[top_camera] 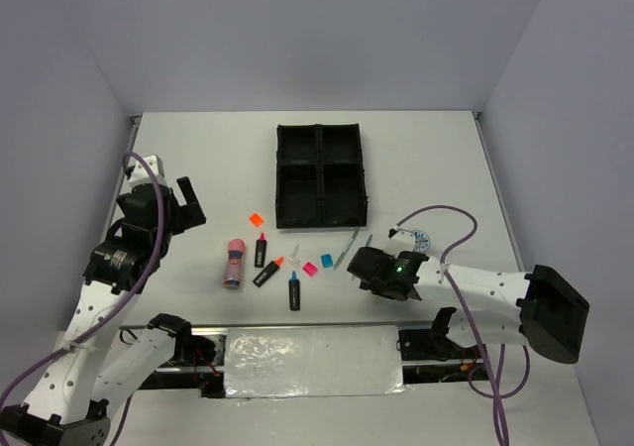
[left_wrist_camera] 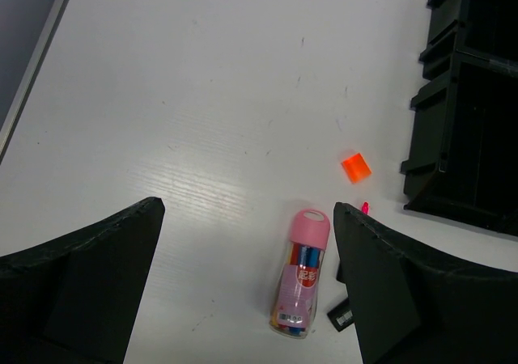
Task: Sort the stationery into containers
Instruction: Pick up the pen from the center of the board.
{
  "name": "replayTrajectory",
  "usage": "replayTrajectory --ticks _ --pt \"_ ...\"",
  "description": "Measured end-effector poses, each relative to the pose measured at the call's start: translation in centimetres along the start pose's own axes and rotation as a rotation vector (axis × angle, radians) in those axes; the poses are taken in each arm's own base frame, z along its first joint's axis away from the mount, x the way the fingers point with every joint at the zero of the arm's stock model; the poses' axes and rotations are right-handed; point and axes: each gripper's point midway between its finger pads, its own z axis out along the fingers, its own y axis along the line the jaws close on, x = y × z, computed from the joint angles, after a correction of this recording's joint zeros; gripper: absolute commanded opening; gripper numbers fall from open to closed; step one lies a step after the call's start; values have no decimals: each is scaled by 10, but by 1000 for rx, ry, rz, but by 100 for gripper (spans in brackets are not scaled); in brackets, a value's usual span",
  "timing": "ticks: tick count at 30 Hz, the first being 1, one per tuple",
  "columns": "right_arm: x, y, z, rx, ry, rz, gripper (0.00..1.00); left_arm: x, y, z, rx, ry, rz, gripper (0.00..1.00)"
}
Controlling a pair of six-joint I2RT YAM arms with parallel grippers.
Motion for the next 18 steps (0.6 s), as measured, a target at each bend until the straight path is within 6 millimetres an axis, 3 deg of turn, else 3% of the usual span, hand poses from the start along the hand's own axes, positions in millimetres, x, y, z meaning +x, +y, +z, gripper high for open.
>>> replayTrajectory --ticks 5,7,14,16,18 --pt "4 -2 10 26 8 31 58 0 -2 0 7 1 3 99" --pt "6 -4 15 42 12 33 50 0 -2 -1 9 0 3 99" --pt "1 -3 20 39 -24 56 44 1 -4 -1 16 2 7 99" --pt "-2 -1 22 30 -39 66 34 1 -4 -1 17 2 7 99" --pt "-4 1 24 26 -52 72 32 1 -4 -1 17 2 8 99"
